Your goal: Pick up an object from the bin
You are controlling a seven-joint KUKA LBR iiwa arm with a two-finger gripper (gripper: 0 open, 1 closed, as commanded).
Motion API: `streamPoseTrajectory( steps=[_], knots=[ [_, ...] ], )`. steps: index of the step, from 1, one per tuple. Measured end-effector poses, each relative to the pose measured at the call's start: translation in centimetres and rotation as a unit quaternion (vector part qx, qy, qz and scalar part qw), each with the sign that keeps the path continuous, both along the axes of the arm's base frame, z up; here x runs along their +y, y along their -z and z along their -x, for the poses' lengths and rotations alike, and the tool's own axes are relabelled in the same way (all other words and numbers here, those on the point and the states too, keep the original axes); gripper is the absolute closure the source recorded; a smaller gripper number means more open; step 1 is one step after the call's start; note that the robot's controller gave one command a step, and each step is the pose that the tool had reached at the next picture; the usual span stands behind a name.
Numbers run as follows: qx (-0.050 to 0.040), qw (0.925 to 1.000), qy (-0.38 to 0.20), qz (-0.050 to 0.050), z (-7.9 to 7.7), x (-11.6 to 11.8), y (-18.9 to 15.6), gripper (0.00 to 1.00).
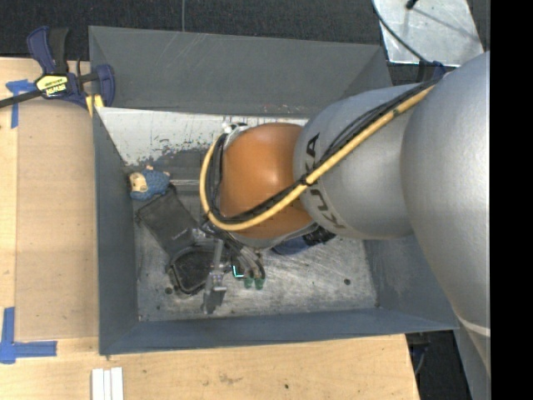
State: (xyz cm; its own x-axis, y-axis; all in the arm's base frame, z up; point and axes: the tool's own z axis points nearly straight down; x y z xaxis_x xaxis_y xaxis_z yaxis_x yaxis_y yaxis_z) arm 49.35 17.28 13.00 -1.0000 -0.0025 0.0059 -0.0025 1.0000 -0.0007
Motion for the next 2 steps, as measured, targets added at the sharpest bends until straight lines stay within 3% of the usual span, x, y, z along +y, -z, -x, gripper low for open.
streamPoseTrajectory(
  steps=[1,2],
  knots=[
    [-0.0160,0.9946,-0.102,-0.004,-1.83,-3.31,5.49,0.00],
    [-0.0087,0.9948,-0.101,-0.002,-2.13,-3.22,5.26,0.00]
  ],
)
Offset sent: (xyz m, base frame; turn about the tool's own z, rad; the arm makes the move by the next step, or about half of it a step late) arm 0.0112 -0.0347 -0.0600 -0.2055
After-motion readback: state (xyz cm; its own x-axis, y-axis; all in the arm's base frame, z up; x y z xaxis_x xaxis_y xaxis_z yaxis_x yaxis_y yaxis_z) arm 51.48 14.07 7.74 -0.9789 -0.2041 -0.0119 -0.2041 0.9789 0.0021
